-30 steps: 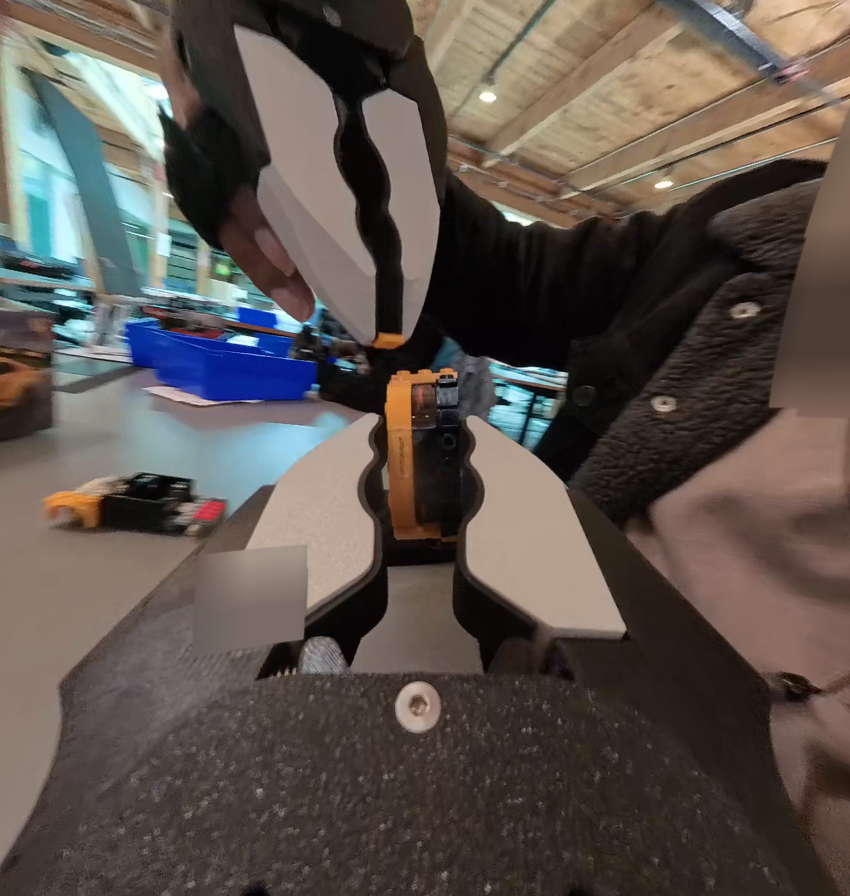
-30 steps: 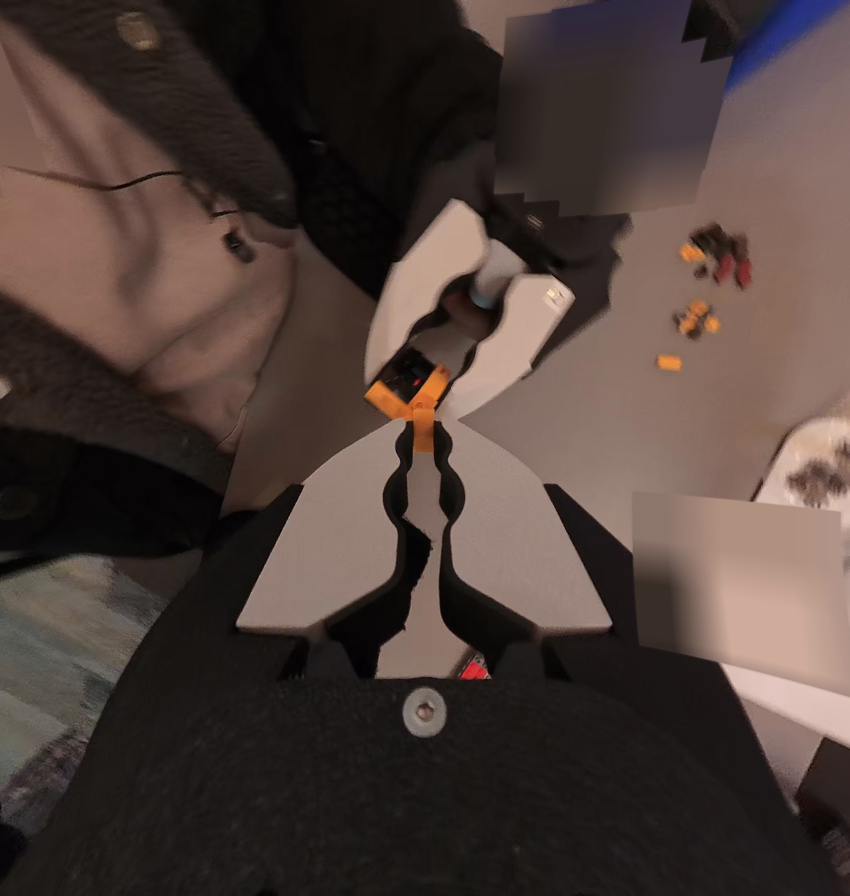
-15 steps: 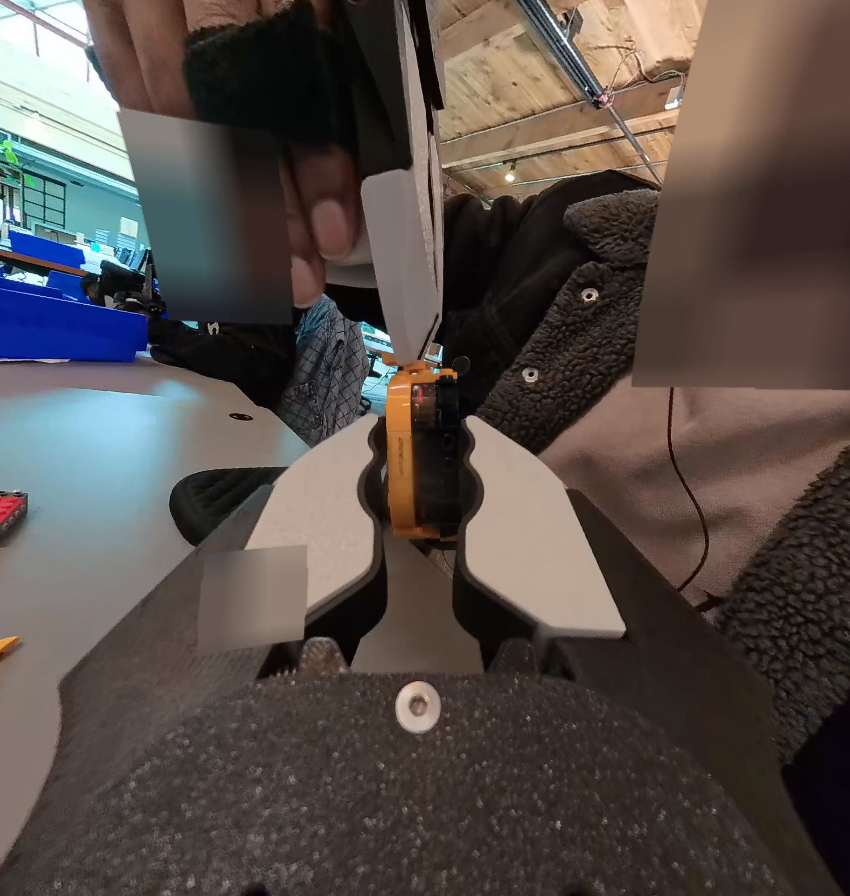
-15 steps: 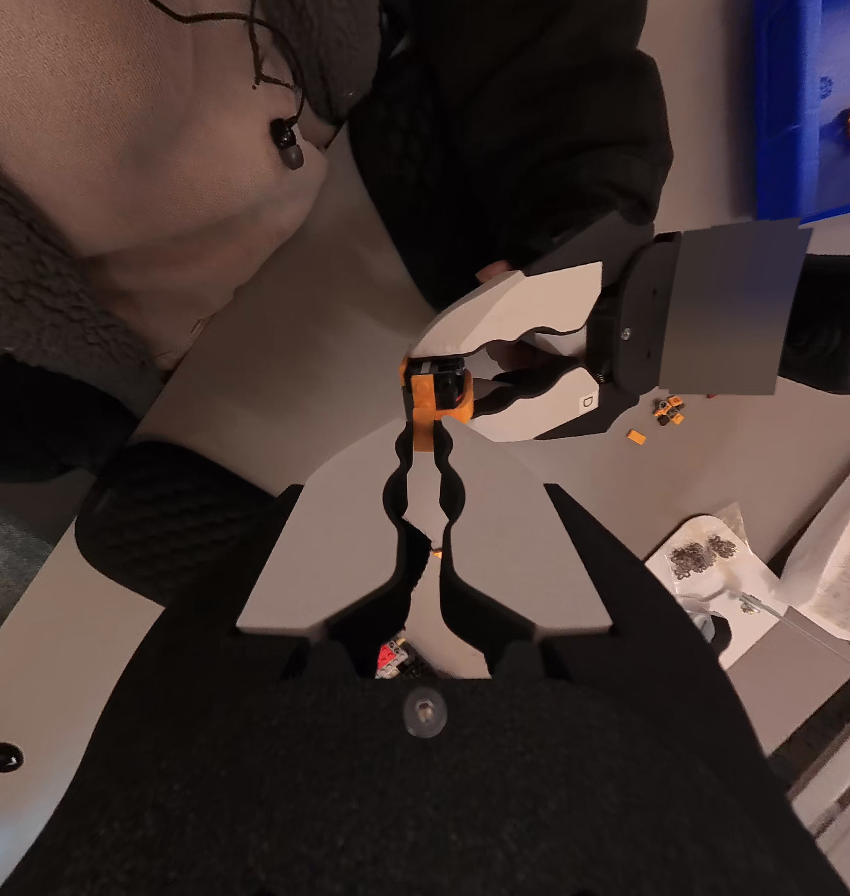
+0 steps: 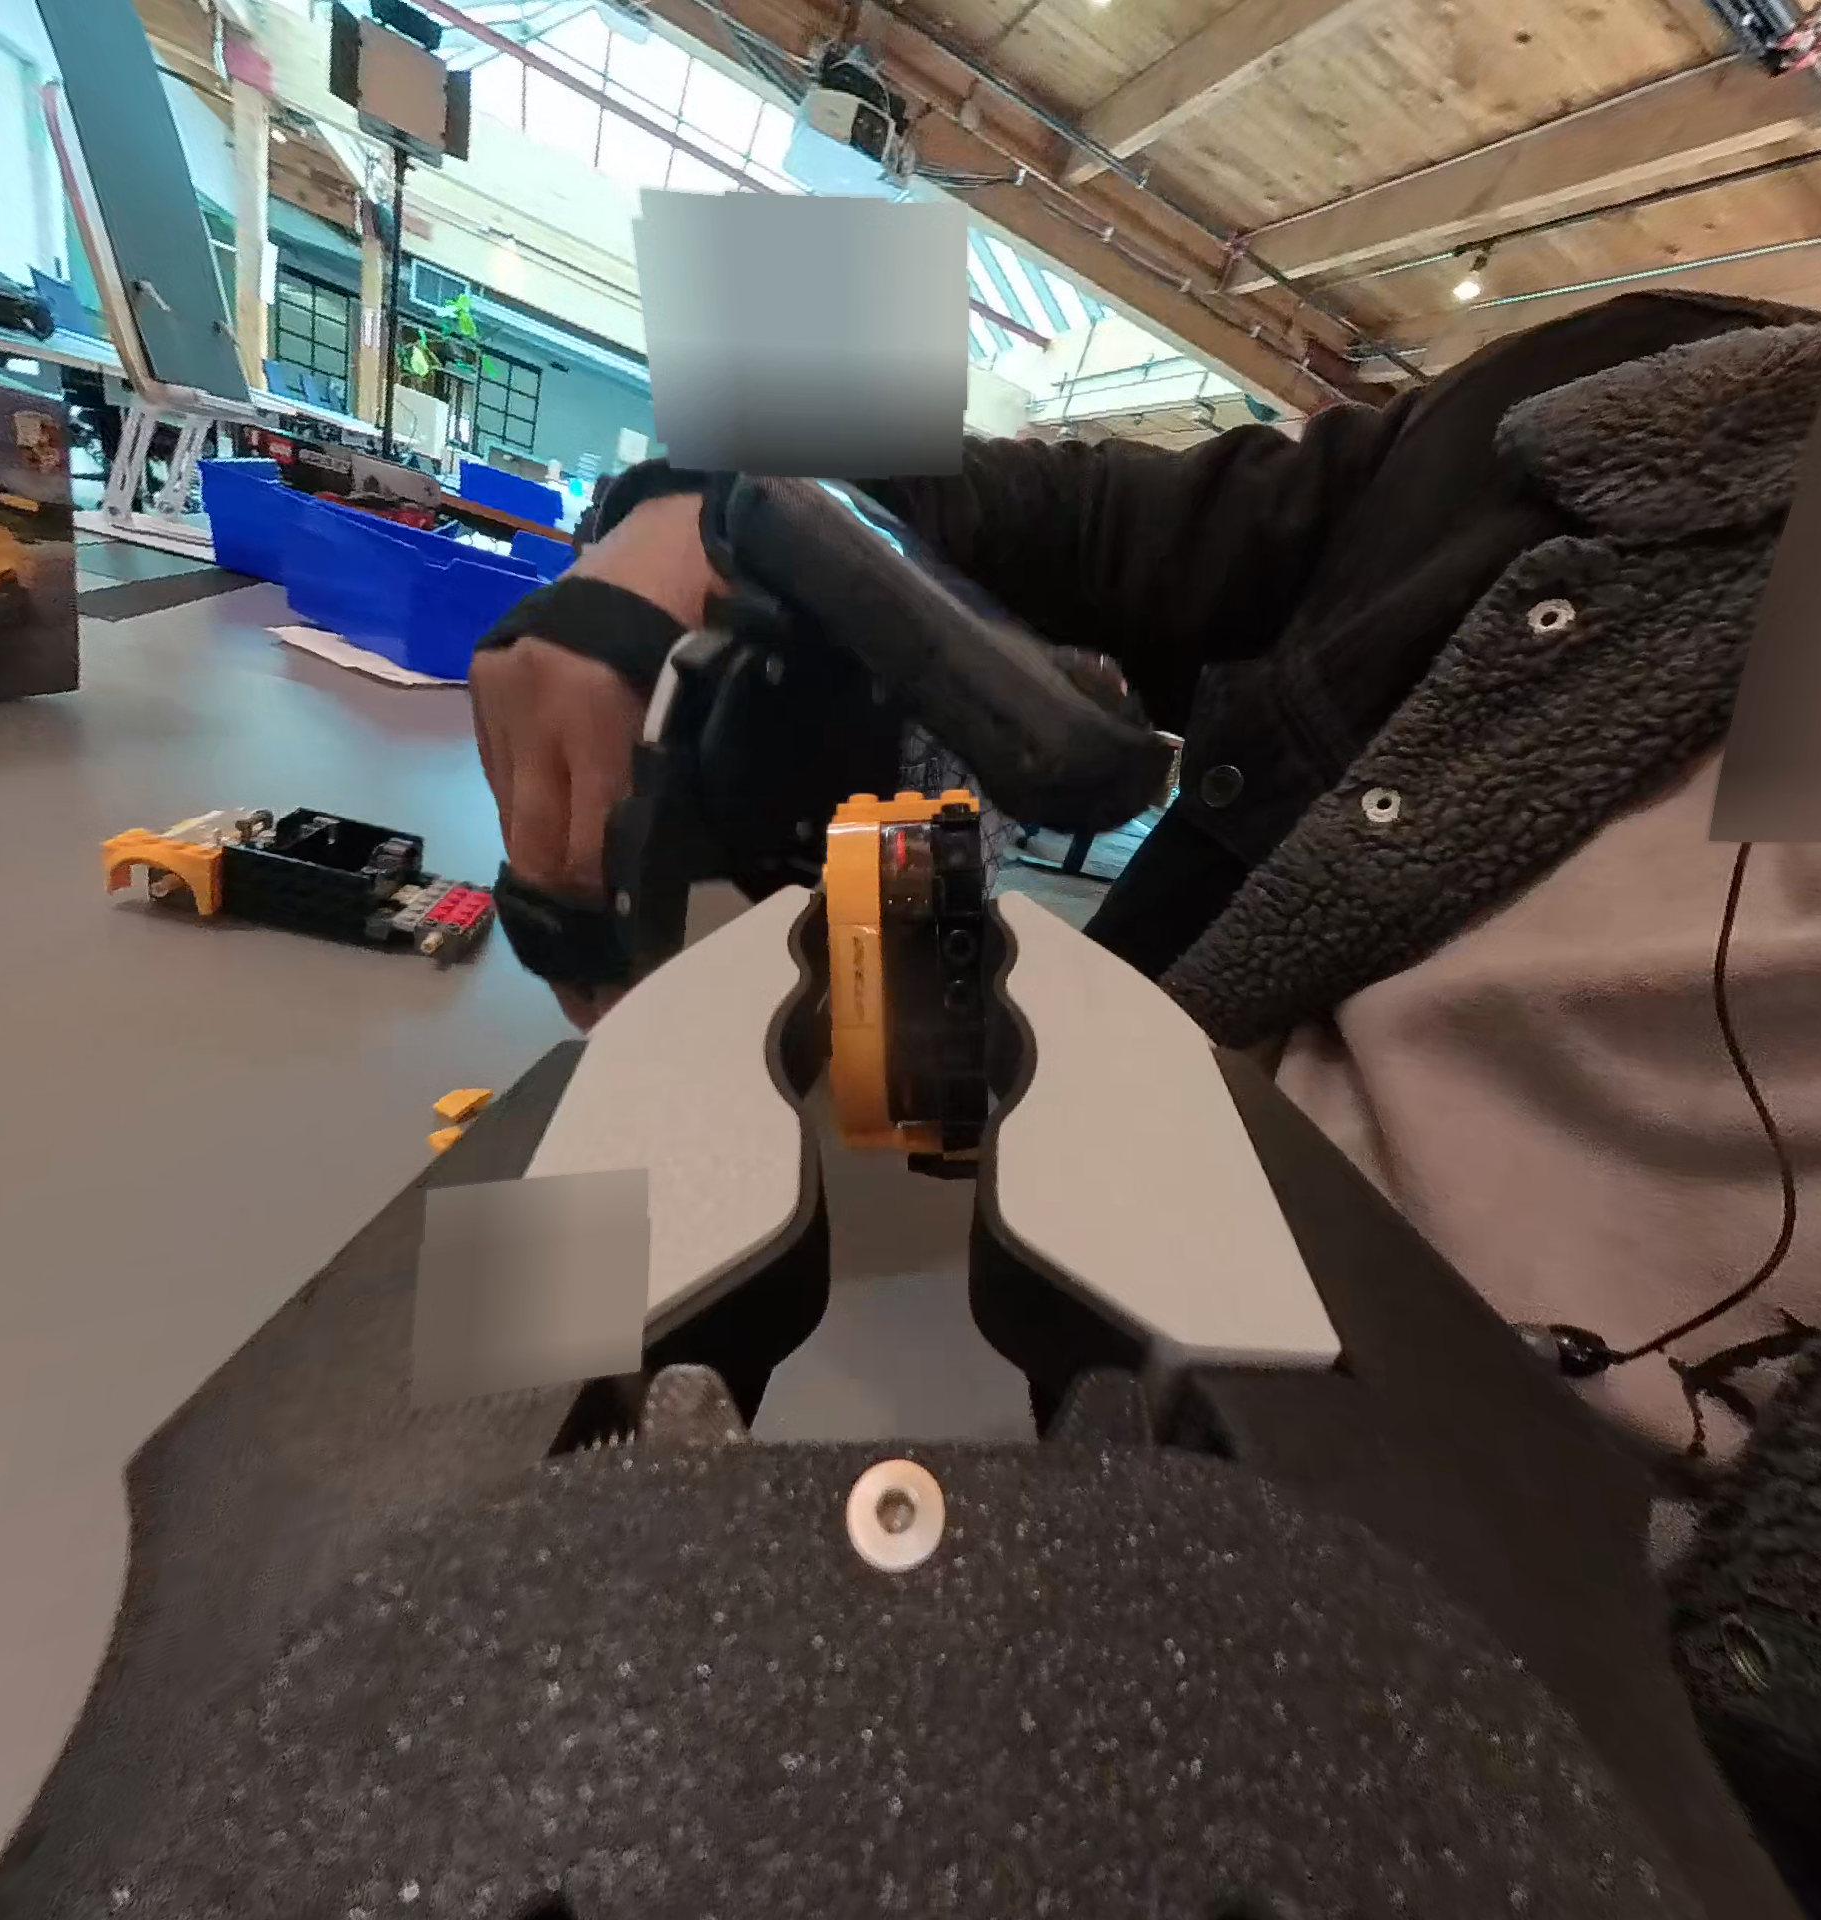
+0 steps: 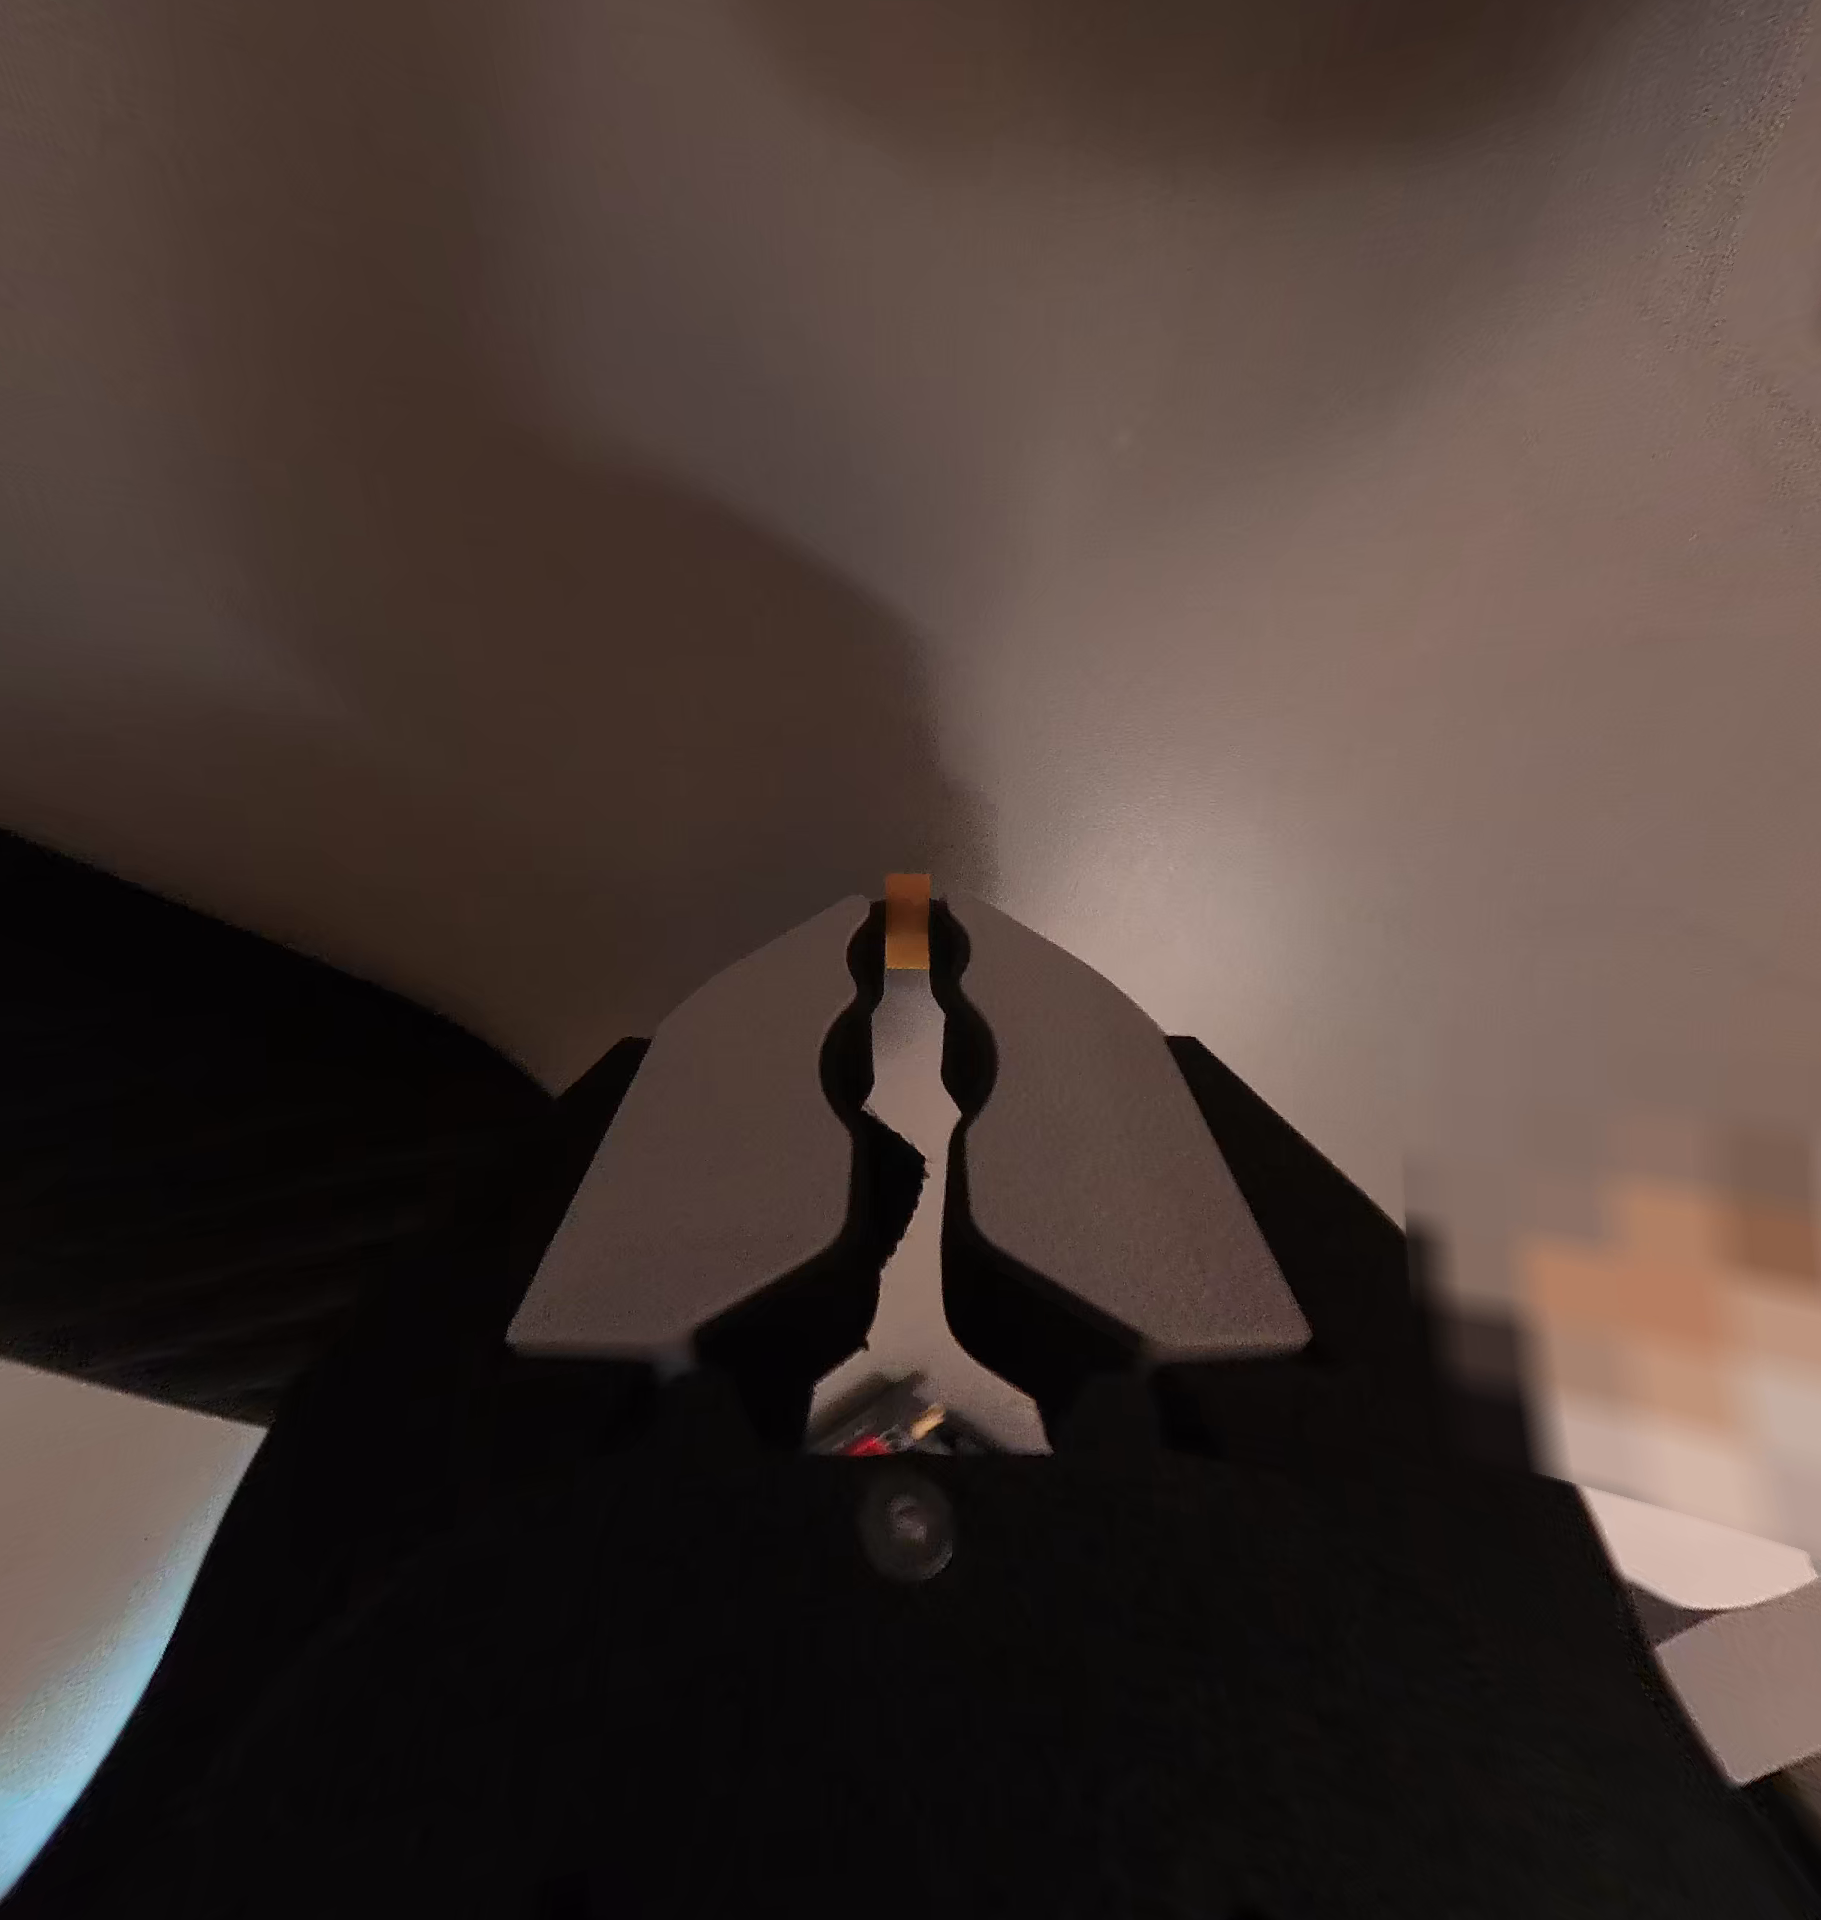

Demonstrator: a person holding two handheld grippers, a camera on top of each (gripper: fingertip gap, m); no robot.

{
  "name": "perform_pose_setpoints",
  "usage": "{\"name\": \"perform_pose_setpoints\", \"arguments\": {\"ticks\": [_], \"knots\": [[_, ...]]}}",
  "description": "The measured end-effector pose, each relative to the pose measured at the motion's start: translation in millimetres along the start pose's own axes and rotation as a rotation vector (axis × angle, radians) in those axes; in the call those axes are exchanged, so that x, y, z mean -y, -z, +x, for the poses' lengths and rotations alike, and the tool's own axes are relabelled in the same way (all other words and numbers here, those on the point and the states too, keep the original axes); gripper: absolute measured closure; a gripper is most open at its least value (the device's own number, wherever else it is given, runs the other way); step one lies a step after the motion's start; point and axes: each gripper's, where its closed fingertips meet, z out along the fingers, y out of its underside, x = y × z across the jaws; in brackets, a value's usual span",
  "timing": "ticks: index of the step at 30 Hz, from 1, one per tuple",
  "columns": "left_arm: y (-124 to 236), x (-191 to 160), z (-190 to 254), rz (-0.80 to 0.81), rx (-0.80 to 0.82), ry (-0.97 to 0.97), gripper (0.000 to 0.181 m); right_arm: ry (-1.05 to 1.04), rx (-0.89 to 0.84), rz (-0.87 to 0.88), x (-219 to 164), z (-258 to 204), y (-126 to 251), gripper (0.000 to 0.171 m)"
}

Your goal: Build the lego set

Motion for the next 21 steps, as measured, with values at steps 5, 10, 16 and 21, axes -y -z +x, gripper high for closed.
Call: {"name": "perform_pose_setpoints", "arguments": {"ticks": [5, 10, 16, 21], "knots": [[3, -1, -6, 0.008, 0.019, 0.016, 0.154, -0.021, -0.006, -0.013, 0, 9, -7, 0.151], [6, 2, -11, 0.027, 0.045, 0.022, 0.154, -0.322, -0.097, 0.202, 9, 17, 10, 0.144], [6, 0, -18, 0.021, 0.078, 0.027, 0.154, -0.974, -0.16, 0.378, 1, 15, 5, 0.149], [6, 1, -19, 0.029, 0.087, 0.027, 0.154, -1.186, -0.185, 0.415, 2, 7, -5, 0.152]]}}
